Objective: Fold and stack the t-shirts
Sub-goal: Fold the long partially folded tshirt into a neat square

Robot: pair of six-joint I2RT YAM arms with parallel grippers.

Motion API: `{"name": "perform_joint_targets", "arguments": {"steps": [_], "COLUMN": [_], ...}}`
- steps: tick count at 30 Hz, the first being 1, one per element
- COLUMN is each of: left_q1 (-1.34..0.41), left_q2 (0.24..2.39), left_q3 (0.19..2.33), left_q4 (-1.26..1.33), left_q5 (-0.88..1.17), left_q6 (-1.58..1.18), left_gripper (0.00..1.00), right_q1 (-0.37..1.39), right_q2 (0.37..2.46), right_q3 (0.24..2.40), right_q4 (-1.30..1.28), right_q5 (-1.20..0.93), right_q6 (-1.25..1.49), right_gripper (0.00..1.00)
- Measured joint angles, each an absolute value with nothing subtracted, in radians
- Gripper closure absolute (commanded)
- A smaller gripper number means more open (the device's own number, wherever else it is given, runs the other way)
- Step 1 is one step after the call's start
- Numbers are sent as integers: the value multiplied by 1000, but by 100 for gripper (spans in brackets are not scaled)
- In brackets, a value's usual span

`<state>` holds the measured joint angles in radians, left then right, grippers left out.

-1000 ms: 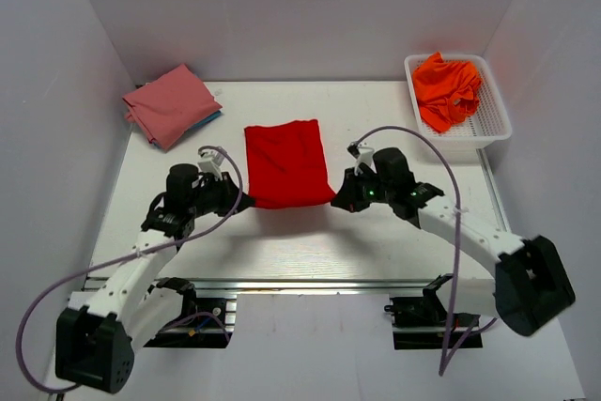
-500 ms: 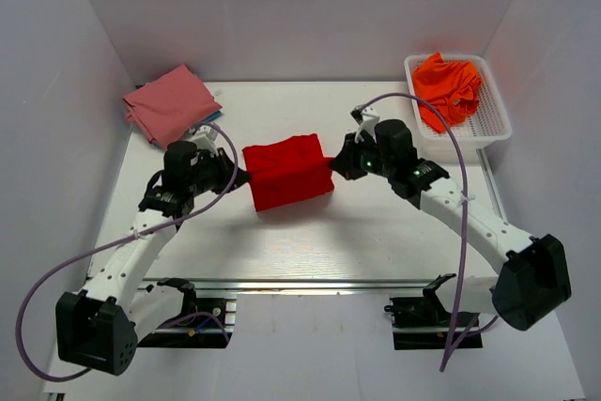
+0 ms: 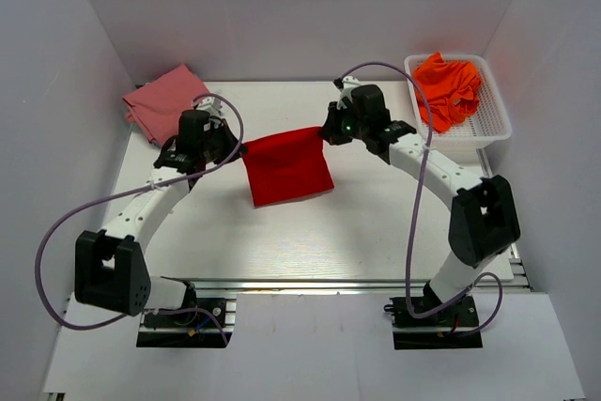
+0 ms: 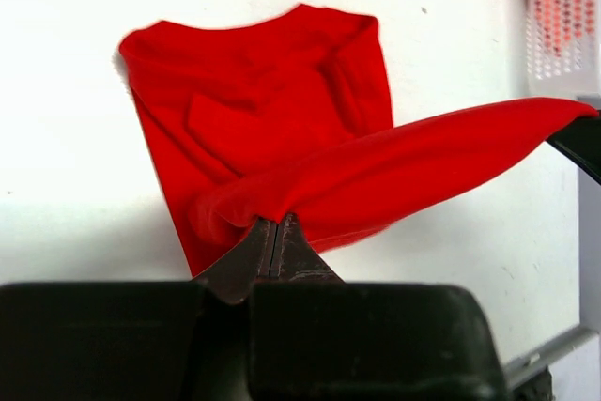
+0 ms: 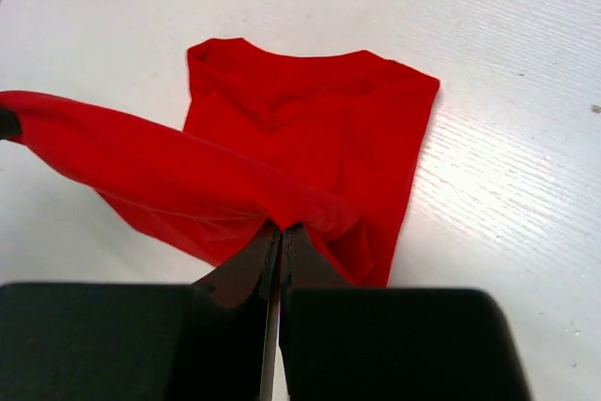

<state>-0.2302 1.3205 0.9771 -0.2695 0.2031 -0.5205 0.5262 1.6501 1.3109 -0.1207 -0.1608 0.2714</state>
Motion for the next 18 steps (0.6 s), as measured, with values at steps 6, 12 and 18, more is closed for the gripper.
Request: {"name": "perform_joint_targets", "arguments": {"steps": [6,12,18], "left_q1": [-223,-208,-188], "left_q2": [1471,1608,1746], "left_q3": [1068,1116,1193], "left_q4": [-262,-245,-235], "left_q5": [165,145,139], "left_q6": [-517,-503,-496], "left_gripper": [100,100,100], "right_q1": [495,466,450], "right_q2": [1802,1985,2160], "right_q3": [1441,1603,1714], "right_q4": [-147,-179,-183], "right_q5": [-179,-230,-273], "right_q6": [264,258,263], "right_gripper": [100,100,100]}}
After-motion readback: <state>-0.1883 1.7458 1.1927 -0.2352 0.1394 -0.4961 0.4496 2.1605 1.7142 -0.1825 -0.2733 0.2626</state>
